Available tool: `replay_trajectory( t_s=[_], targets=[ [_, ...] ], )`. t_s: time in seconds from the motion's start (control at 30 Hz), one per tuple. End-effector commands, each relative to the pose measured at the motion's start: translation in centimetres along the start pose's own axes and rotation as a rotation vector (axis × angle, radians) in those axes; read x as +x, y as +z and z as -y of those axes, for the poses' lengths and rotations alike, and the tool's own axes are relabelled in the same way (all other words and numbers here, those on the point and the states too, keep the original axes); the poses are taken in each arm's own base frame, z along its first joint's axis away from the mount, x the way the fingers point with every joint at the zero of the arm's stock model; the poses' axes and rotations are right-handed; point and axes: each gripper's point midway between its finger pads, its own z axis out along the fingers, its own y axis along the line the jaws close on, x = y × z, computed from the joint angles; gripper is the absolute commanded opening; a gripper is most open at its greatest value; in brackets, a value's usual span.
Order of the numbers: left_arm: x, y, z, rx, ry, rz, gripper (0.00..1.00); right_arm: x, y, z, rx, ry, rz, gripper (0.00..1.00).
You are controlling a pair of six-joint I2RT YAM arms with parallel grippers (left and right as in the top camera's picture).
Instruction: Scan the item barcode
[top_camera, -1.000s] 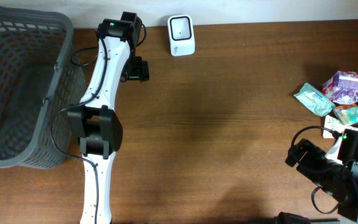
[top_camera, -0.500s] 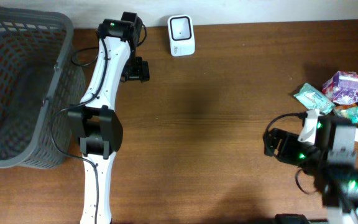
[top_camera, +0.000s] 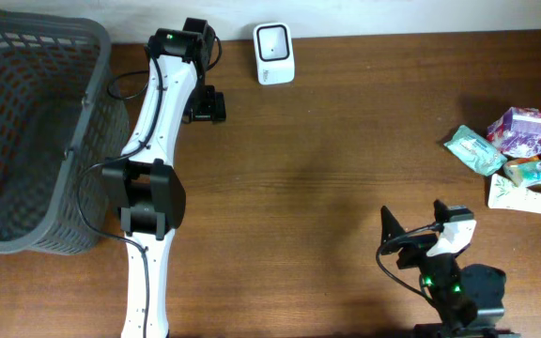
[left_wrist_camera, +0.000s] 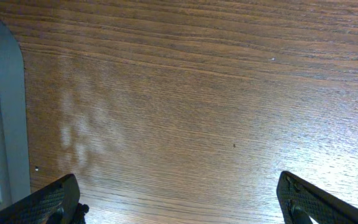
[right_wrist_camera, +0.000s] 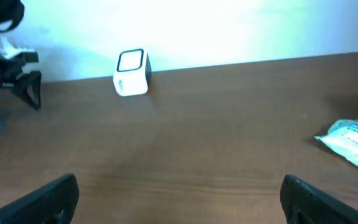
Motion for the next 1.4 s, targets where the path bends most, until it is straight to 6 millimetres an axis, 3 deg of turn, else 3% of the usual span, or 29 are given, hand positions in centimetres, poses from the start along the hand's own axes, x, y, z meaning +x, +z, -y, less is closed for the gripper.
replay_trajectory(
  t_s=[0.0, 0.17, 0.3, 0.43, 0.5, 1.37],
  targets=[
    [0.0, -0.6, -0.1, -0.004, -0.01, 0.012, 0.99, 0.0, -0.2, -0.1, -0.006, -0.11, 0.051, 0.99],
    [0.0, -0.6, -0.1, -0.004, -0.01, 0.012, 0.99, -0.7, 0.0, 0.7, 0.033, -0.141, 0.155, 0.99],
    [0.0, -0.6, -0.1, -0.004, -0.01, 0.012, 0.99, 0.1, 0.9, 0.9, 0.028, -0.148, 0.208, 0.99],
    [0.0, -0.6, -0.1, -0.004, -0.01, 0.012, 0.99, 0.3, 0.9, 1.3, 0.046, -0.145, 0.2, 0.99],
    [0.0, -0.6, -0.1, -0.004, -0.01, 0.012, 0.99, 2.0, 1.2, 1.8, 0.067, -0.134, 0.129, 0.99],
    [0.0, -0.6, -0.2, -0.004, -0.011, 0.011, 0.99, 1.9, 1.2, 2.1, 0.086, -0.126, 0.133, 0.99]
  ],
)
